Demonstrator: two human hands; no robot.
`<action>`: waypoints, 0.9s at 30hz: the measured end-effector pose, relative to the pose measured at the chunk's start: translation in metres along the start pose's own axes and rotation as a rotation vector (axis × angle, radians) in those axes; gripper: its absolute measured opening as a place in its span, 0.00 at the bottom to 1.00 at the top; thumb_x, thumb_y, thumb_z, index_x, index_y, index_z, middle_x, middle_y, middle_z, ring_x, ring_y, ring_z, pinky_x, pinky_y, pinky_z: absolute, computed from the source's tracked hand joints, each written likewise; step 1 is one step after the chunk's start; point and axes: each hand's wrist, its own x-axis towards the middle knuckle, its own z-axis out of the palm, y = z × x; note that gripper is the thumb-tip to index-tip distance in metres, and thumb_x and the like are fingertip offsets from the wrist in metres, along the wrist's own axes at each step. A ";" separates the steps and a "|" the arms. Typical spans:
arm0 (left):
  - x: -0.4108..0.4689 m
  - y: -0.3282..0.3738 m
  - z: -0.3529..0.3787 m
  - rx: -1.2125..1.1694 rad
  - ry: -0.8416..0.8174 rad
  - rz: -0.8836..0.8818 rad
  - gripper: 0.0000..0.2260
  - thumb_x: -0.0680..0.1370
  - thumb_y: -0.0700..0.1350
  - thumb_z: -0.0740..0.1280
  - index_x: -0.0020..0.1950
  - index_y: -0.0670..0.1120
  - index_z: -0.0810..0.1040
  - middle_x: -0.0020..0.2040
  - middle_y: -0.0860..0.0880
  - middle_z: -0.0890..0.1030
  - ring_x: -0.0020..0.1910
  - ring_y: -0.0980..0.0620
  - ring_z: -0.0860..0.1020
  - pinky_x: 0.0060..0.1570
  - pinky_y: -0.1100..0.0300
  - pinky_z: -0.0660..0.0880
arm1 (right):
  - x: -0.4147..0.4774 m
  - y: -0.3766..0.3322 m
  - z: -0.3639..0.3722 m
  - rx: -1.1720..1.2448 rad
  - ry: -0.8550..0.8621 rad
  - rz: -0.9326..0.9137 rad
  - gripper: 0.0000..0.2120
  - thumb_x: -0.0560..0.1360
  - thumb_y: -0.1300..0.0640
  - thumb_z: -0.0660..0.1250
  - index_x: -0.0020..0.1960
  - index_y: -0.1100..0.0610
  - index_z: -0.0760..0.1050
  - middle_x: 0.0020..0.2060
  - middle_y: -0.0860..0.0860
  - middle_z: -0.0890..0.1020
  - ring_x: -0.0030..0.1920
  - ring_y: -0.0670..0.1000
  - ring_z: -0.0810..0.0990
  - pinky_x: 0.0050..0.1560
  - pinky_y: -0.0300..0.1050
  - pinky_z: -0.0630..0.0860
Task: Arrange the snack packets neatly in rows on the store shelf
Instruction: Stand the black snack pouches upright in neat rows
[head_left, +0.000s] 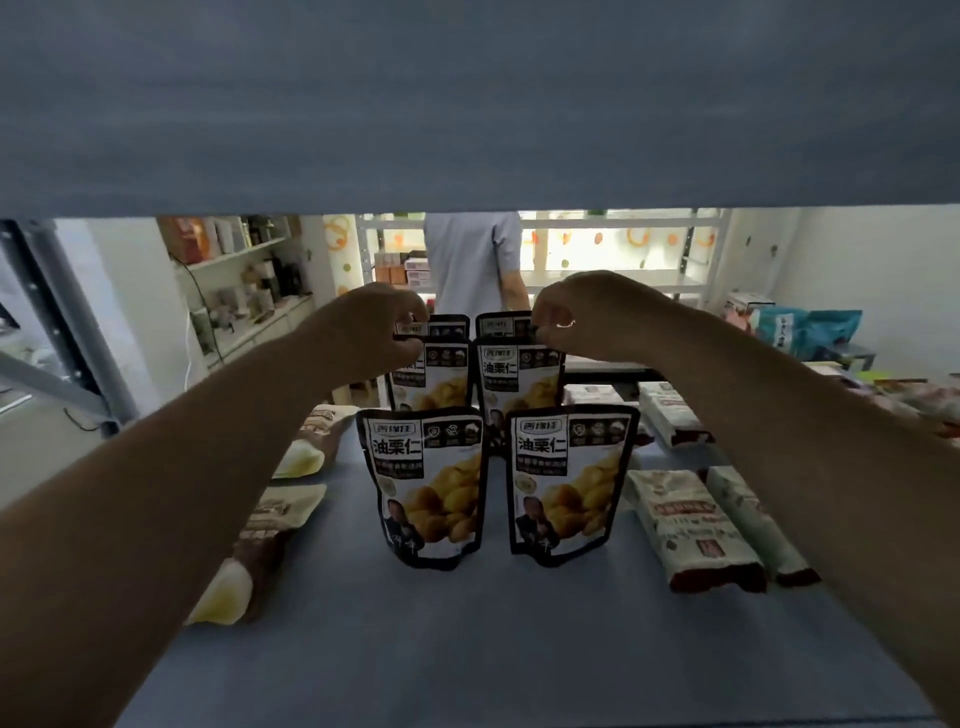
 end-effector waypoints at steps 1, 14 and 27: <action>0.003 -0.001 0.002 0.015 -0.011 0.005 0.14 0.76 0.47 0.69 0.60 0.47 0.77 0.51 0.51 0.75 0.50 0.52 0.76 0.46 0.61 0.70 | 0.005 0.001 0.003 -0.013 -0.017 -0.011 0.10 0.77 0.51 0.65 0.54 0.53 0.80 0.46 0.50 0.83 0.47 0.52 0.80 0.49 0.50 0.78; 0.010 -0.004 0.006 -0.019 -0.069 -0.041 0.07 0.77 0.45 0.69 0.53 0.47 0.84 0.47 0.50 0.82 0.46 0.53 0.79 0.47 0.59 0.74 | 0.028 0.000 0.019 0.082 -0.098 -0.098 0.11 0.79 0.53 0.67 0.58 0.53 0.81 0.50 0.46 0.83 0.47 0.46 0.79 0.45 0.39 0.69; -0.014 0.024 -0.014 -0.086 -0.054 -0.040 0.07 0.76 0.47 0.71 0.53 0.50 0.84 0.45 0.55 0.79 0.48 0.55 0.77 0.47 0.61 0.70 | -0.010 0.002 0.003 0.120 -0.029 -0.020 0.08 0.78 0.53 0.68 0.56 0.51 0.81 0.48 0.44 0.83 0.41 0.35 0.74 0.39 0.32 0.67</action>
